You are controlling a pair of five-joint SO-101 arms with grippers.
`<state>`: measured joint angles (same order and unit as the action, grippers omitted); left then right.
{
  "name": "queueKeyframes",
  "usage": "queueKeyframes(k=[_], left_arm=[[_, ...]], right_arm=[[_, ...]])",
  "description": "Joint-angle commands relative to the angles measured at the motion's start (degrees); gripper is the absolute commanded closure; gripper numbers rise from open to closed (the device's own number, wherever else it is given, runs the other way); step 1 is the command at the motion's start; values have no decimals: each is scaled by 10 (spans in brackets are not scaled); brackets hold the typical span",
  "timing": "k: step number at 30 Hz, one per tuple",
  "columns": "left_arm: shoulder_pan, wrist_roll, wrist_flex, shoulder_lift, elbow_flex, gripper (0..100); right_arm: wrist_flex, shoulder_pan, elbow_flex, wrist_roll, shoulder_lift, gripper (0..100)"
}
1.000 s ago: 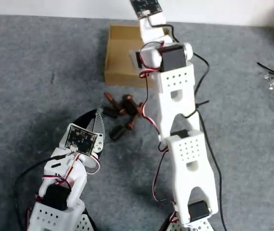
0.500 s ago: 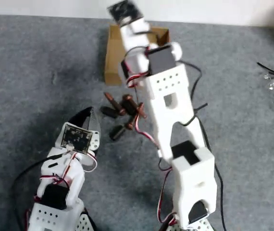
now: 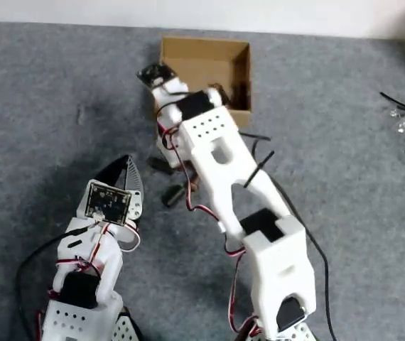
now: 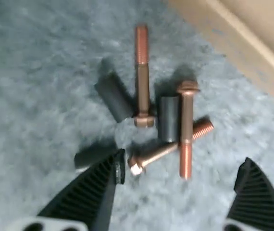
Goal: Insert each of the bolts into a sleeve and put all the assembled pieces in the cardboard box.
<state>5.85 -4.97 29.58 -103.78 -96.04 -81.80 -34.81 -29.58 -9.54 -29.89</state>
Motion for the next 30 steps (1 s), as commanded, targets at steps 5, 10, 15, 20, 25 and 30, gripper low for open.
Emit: queueKeyframes(k=[5,10,15,20,25,30], left_arm=[[-6,1,-13,-6,-11,992],[-6,1,-13,-6,-11,992],[-5,1,-12,-6,-11,992],[-5,1,-12,-6,-11,992],[-5,1,-12,-6,-11,992],[-5,1,-12,-6,-11,992]], right_arm=[[51,-6,1,2,-51,845],[79,2,1,2,-80,898],[100,19,1,2,-86,898],[102,38,5,2,-88,898],[102,39,5,-4,-88,898],[102,39,7,-15,-89,898]])
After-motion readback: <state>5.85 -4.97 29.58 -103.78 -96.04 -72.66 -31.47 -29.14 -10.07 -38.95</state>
